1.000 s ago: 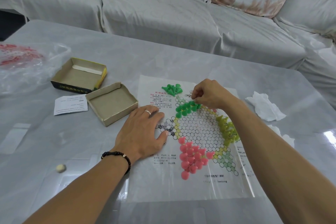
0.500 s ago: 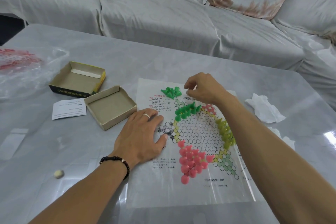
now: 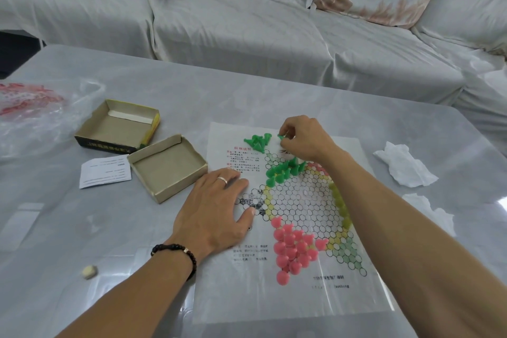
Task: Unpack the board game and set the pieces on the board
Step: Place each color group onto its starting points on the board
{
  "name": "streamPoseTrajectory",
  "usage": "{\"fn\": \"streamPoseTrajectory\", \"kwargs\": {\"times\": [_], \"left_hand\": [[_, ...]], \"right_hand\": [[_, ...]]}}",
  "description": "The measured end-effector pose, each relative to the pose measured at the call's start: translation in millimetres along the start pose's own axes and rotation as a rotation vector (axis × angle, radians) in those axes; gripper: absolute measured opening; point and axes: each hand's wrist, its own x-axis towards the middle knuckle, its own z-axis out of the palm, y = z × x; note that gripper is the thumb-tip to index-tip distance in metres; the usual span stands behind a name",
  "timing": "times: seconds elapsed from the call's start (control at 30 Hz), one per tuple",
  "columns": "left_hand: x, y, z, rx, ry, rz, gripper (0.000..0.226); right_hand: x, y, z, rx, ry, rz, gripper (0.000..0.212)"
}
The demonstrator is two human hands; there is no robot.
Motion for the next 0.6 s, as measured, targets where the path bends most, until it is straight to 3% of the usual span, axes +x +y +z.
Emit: {"fn": "streamPoseTrajectory", "kwargs": {"times": [0.1,0.33,0.43,0.6], "left_hand": [[0.3,0.2,-0.5,0.001,-0.001,0.0,0.051],[-0.3,0.4,-0.9,0.012,-0.005,0.002,0.05],[-0.2,0.7,-1.2,0.011,-0.004,0.004,0.05],[0.2,0.5,-0.8,0.017,-0.01,0.004,0.05]], "right_hand": [[-1.7,4.4,-0.9,0.074,-0.009,-0.003,0.026],[-1.5,11.3,1.2,0.056,-0.027,0.038,0.002],[-2.5,10.9,-0.7,0.073,-0.031,0.049,0.017],[-2.7,3.1,-5.4,-0.006,-0.01,-0.008,0.014]]}}
